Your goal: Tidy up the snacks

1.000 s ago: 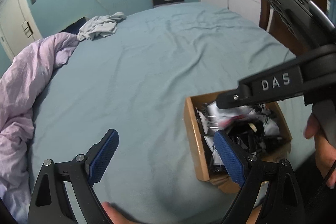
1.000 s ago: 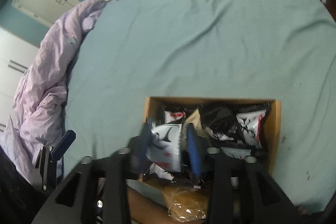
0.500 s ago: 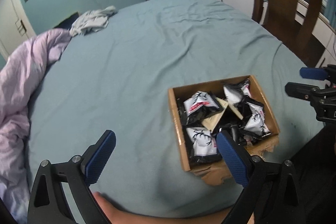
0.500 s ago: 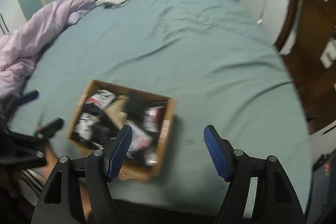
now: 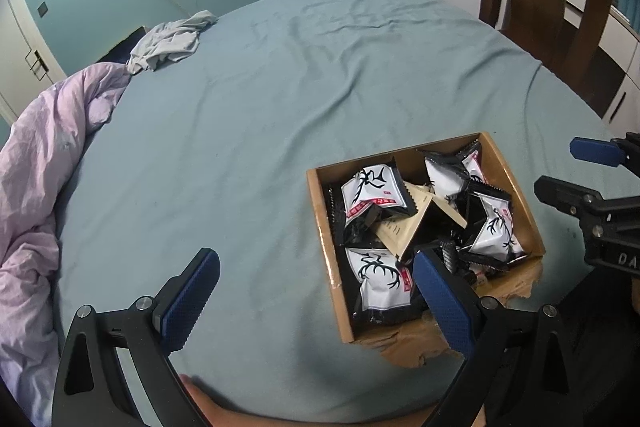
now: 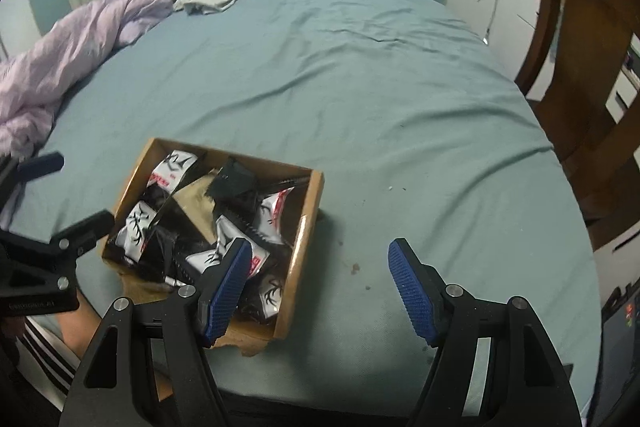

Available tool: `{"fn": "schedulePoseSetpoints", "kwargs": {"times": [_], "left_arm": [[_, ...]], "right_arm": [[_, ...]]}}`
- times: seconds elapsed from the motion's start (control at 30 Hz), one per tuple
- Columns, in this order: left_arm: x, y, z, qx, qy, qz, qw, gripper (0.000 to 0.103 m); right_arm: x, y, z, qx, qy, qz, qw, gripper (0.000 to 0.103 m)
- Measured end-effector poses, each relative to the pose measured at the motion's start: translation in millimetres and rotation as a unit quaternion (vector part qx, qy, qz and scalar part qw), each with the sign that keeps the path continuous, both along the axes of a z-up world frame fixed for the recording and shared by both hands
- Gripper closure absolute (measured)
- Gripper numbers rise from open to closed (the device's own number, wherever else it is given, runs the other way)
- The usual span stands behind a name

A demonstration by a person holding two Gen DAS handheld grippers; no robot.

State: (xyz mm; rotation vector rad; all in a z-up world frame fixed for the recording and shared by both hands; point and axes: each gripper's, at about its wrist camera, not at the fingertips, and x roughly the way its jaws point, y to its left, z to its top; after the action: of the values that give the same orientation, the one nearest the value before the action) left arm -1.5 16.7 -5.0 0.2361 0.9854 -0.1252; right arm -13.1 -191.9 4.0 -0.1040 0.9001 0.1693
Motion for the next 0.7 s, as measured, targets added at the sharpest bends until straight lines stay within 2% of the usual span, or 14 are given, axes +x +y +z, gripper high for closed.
{"fn": "schedulePoseSetpoints", "kwargs": {"times": [0.1, 0.33, 0.7], "left_arm": [[-0.2, 0.1, 0.3, -0.002, -0.005, -0.002, 1.0000, 0.004], [-0.3, -1.8, 1.5, 0.000, -0.006, -0.007, 1.0000, 0.004], [-0.9, -1.6, 6.5, -0.001, -0.009, -0.005, 0.9999, 0.004]], "right_arm": [[-1.2, 1.5, 2.4, -0.001, -0.007, 0.006, 1.000, 0.033], [6.8, -1.5, -2.2, 0.008, 0.014, 0.000, 1.000, 0.033], [7.4, 0.2, -2.0, 0.006, 0.017, 0.003, 1.000, 0.033]]}}
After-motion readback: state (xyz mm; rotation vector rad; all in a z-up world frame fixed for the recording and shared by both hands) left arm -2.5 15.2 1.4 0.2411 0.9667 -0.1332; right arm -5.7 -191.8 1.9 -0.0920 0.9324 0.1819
